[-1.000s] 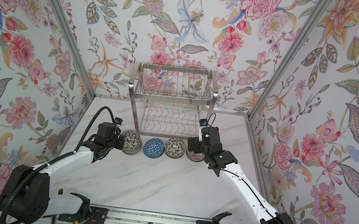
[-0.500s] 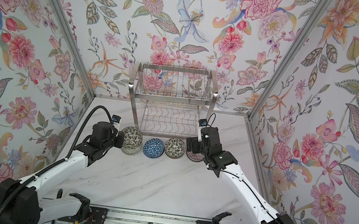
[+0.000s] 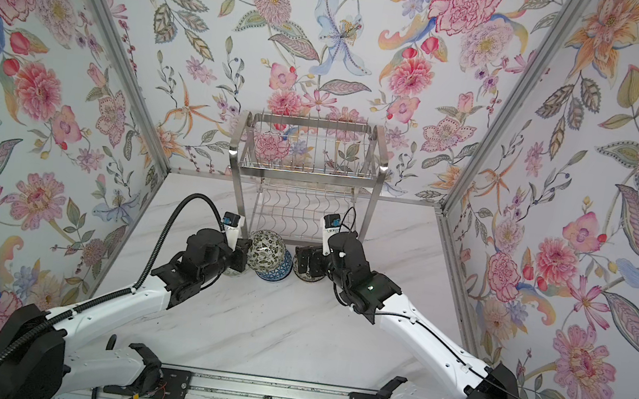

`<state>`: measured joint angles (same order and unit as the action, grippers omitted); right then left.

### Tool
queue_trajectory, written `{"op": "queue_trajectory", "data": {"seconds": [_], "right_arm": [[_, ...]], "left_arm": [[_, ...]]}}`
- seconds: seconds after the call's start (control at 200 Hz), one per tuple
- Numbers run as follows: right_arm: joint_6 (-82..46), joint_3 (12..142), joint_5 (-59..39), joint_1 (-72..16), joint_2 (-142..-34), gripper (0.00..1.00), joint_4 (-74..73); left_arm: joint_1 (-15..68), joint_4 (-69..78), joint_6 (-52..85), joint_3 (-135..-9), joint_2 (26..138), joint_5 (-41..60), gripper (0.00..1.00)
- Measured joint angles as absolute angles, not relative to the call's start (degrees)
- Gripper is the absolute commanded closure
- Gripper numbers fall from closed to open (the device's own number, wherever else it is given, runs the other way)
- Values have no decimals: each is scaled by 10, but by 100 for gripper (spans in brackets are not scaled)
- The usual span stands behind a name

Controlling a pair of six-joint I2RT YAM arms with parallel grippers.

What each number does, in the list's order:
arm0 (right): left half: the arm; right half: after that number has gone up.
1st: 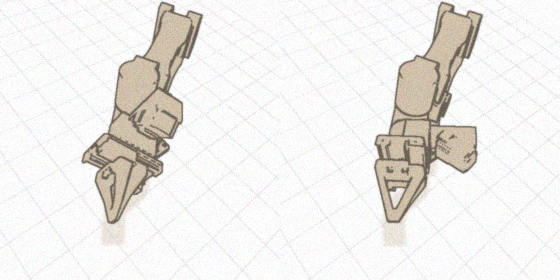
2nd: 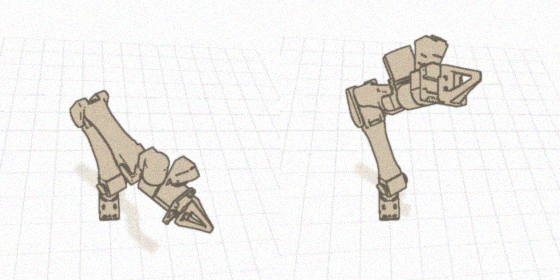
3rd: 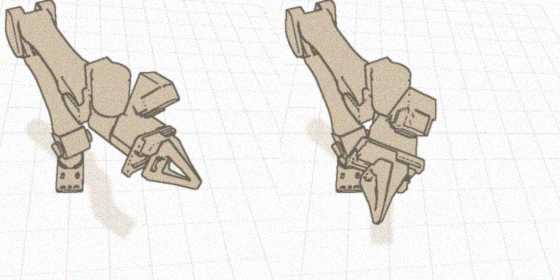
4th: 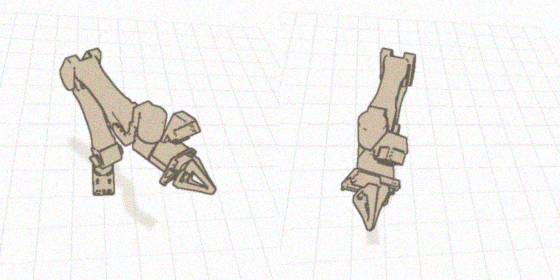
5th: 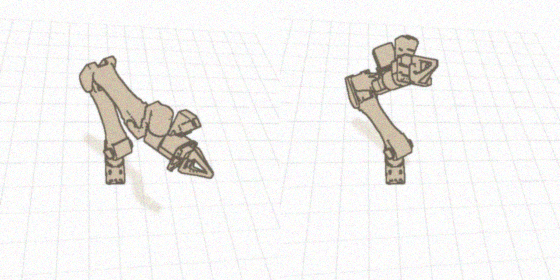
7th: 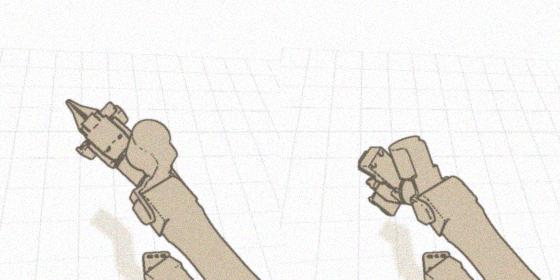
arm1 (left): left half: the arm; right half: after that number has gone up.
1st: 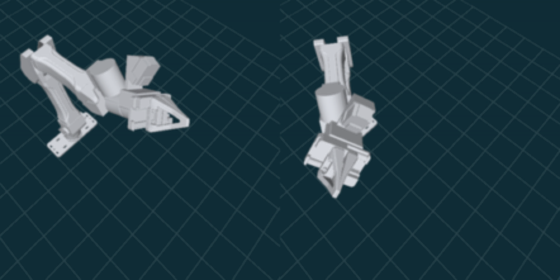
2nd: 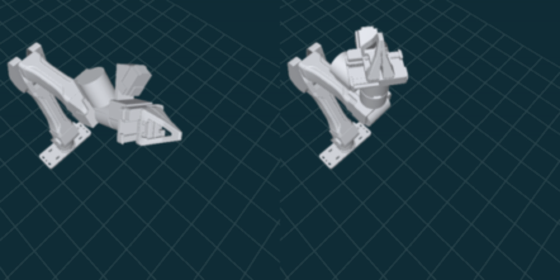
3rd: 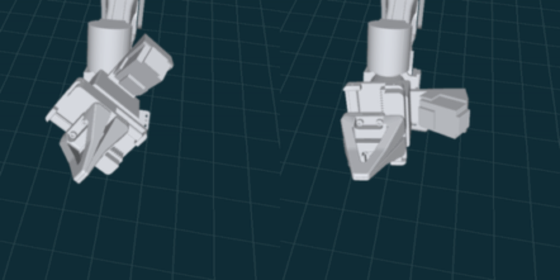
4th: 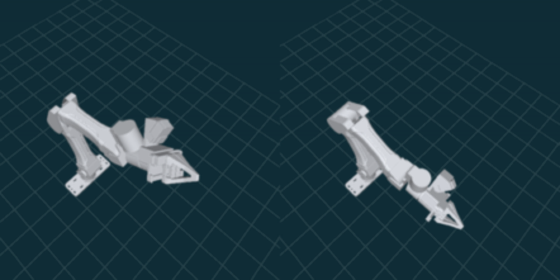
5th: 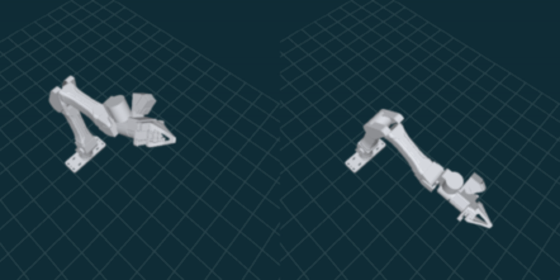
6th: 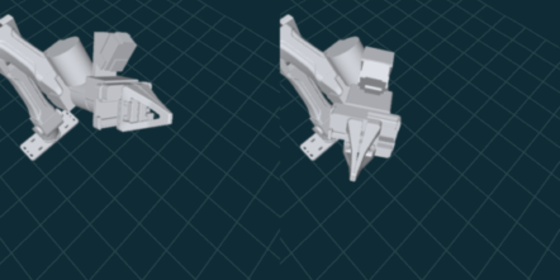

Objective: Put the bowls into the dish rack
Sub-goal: 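Lift the bowl with left gripper toward right gripper while right gripper approaches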

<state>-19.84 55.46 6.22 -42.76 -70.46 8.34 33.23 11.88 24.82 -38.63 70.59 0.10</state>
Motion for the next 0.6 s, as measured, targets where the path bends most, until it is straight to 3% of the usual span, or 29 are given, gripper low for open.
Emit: {"op": "queue_trajectory", "data": {"seconds": [0.315, 0.6], "right_arm": [[-266, 543, 63, -438, -793, 15, 26], [-300, 543, 63, -439, -857, 48, -7]], "left_arm": [[359, 179, 271, -389, 771, 12, 100], [368, 208, 280, -395, 803, 16, 100]]}}
